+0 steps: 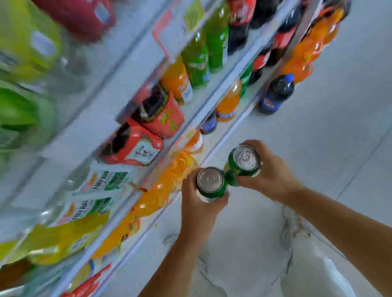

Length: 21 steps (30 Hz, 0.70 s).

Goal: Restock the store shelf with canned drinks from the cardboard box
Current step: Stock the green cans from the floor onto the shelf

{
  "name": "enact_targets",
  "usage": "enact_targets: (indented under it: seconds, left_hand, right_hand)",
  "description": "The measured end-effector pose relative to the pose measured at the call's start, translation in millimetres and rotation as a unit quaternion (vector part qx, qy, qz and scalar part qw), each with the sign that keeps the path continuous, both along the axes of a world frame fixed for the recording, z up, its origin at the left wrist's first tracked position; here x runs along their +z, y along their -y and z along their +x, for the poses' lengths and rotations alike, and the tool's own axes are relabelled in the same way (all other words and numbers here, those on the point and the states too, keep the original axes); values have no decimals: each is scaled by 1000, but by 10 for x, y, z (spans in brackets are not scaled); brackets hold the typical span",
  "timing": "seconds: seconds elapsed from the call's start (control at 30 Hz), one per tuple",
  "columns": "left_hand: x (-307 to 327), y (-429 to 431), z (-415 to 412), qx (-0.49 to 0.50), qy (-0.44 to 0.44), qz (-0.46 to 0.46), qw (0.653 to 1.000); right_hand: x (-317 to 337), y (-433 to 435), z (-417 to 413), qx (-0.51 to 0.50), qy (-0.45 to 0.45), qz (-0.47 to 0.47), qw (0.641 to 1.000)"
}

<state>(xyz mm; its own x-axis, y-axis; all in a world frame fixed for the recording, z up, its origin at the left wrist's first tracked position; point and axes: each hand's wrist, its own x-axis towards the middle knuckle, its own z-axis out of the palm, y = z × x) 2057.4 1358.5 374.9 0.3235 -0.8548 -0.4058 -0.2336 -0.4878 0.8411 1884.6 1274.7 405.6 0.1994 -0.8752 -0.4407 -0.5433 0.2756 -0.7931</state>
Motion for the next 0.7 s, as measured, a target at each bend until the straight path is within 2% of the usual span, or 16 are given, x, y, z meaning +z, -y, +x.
enact_targets:
  seconds: [0.17,0.37,0.57,0.7]
  left_hand:
    - [1562,84,12,50,-41,-115,991]
    - [3158,-43,244,88,-41,-244,965]
    - [4361,-431,531,70,-38,-346,935]
    - [4828,-700,816,91,15,-389,916]
  right_hand:
    - [1578,30,128,-7,126,-59,990]
    - [2964,-59,392,24,225,-142,964]
    - [4021,-244,748,91,284,-194,935]
    - [4541,-334,1066,136,323,-240,905]
